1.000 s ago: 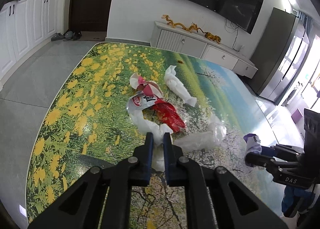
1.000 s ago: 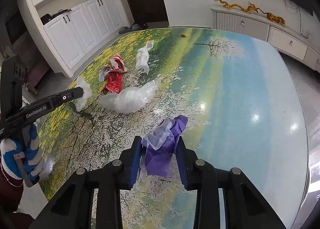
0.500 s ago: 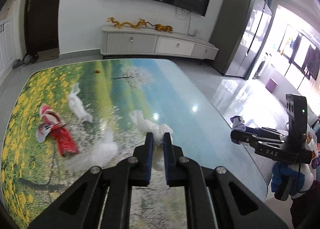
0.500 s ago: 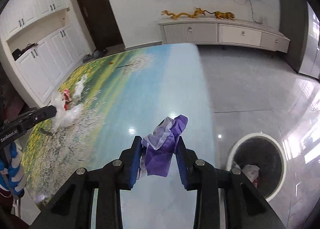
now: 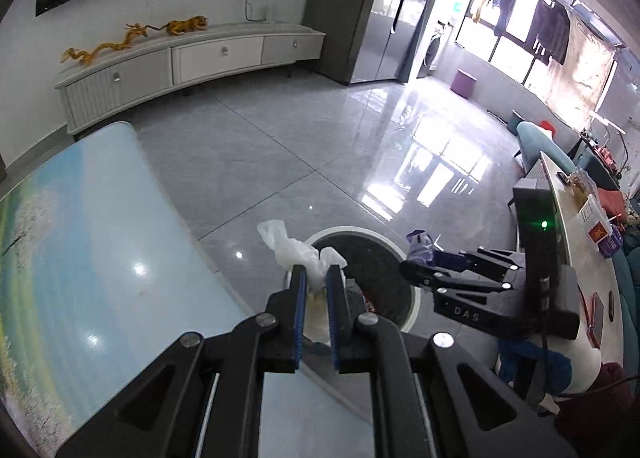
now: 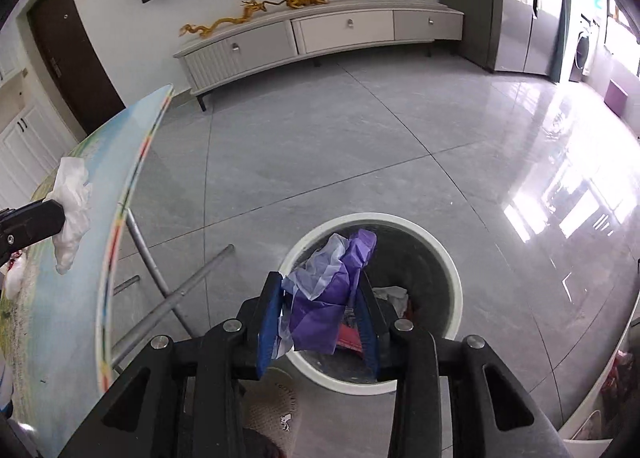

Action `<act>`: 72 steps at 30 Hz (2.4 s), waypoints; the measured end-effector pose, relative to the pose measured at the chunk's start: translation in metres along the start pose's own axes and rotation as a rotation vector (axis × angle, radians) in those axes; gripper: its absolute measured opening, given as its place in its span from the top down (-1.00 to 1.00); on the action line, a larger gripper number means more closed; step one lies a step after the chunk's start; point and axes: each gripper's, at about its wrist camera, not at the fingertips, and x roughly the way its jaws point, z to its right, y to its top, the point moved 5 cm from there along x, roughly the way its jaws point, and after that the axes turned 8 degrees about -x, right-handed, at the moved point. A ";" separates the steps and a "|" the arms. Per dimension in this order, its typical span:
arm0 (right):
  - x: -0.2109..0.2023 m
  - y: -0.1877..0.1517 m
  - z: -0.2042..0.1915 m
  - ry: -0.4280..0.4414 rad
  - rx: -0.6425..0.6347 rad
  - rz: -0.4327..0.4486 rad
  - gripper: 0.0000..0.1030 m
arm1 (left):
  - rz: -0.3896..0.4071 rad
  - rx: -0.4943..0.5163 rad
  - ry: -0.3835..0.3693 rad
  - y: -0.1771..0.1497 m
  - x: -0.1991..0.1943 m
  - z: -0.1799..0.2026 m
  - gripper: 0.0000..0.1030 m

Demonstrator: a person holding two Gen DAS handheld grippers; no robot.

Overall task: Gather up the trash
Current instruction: 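Carry the clear bag and purple bag over the bin and open both tools, then move both tools back to the remaining trash on the table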

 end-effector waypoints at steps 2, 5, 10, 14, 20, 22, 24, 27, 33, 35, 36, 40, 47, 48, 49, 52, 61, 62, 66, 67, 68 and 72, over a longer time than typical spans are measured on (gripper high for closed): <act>0.007 -0.002 0.014 -0.022 0.013 -0.012 0.29 | -0.024 0.011 -0.014 0.008 0.020 0.015 0.79; 0.016 -0.004 0.028 -0.044 0.026 -0.030 0.20 | -0.051 0.008 -0.045 0.018 0.043 0.030 0.59; 0.024 -0.008 0.045 -0.079 0.058 -0.047 0.02 | -0.055 0.002 -0.063 0.030 0.061 0.044 0.01; 0.021 -0.011 0.052 -0.087 0.071 -0.047 -0.01 | -0.039 0.007 -0.064 0.028 0.051 0.044 0.01; 0.009 -0.003 0.048 -0.088 0.075 -0.024 -0.02 | 0.016 0.005 -0.011 0.022 0.021 0.027 0.01; -0.002 0.002 0.041 -0.079 0.063 -0.002 -0.02 | 0.048 0.004 0.018 0.018 0.004 0.020 0.01; -0.012 0.008 0.031 -0.076 0.040 0.019 -0.02 | 0.093 0.010 0.060 0.014 -0.016 0.011 0.01; -0.030 0.019 0.009 -0.075 -0.015 0.054 -0.02 | 0.154 0.006 0.142 0.009 -0.044 -0.007 0.00; -0.056 0.037 -0.046 -0.051 -0.112 0.120 -0.13 | 0.255 -0.082 0.277 -0.008 -0.102 -0.061 -0.21; -0.062 0.042 -0.068 -0.028 -0.147 0.135 -0.14 | 0.283 -0.112 0.322 -0.013 -0.120 -0.082 -0.21; -0.064 0.044 -0.077 -0.021 -0.165 0.139 -0.14 | 0.292 -0.126 0.348 -0.017 -0.129 -0.093 -0.21; -0.069 0.051 -0.120 0.018 -0.237 0.154 -0.16 | 0.334 -0.203 0.428 -0.037 -0.168 -0.138 -0.21; -0.073 0.057 -0.192 0.078 -0.348 0.165 -0.16 | 0.385 -0.337 0.531 -0.074 -0.223 -0.202 -0.21; -0.073 0.059 -0.200 0.085 -0.361 0.164 -0.16 | 0.392 -0.355 0.541 -0.079 -0.229 -0.210 -0.21; -0.073 0.055 -0.207 0.088 -0.371 0.165 -0.17 | 0.399 -0.367 0.549 -0.084 -0.235 -0.215 -0.21; -0.075 0.055 -0.228 0.101 -0.400 0.165 -0.17 | 0.420 -0.391 0.580 -0.096 -0.251 -0.229 -0.21; -0.075 0.048 -0.274 0.105 -0.446 0.154 -0.19 | 0.474 -0.433 0.649 -0.129 -0.287 -0.250 -0.21; -0.076 0.047 -0.280 0.104 -0.452 0.153 -0.20 | 0.478 -0.437 0.656 -0.133 -0.290 -0.252 -0.21; -0.077 0.045 -0.303 0.108 -0.487 0.152 -0.23 | 0.490 -0.449 0.678 -0.145 -0.301 -0.262 -0.21; -0.078 0.045 -0.308 0.111 -0.495 0.152 -0.23 | 0.491 -0.455 0.678 -0.147 -0.303 -0.263 -0.21; -0.078 0.044 -0.314 0.114 -0.502 0.152 -0.23 | 0.493 -0.460 0.676 -0.150 -0.304 -0.265 -0.21; -0.077 0.040 -0.338 0.126 -0.537 0.145 -0.23 | 0.496 -0.480 0.679 -0.162 -0.310 -0.276 -0.21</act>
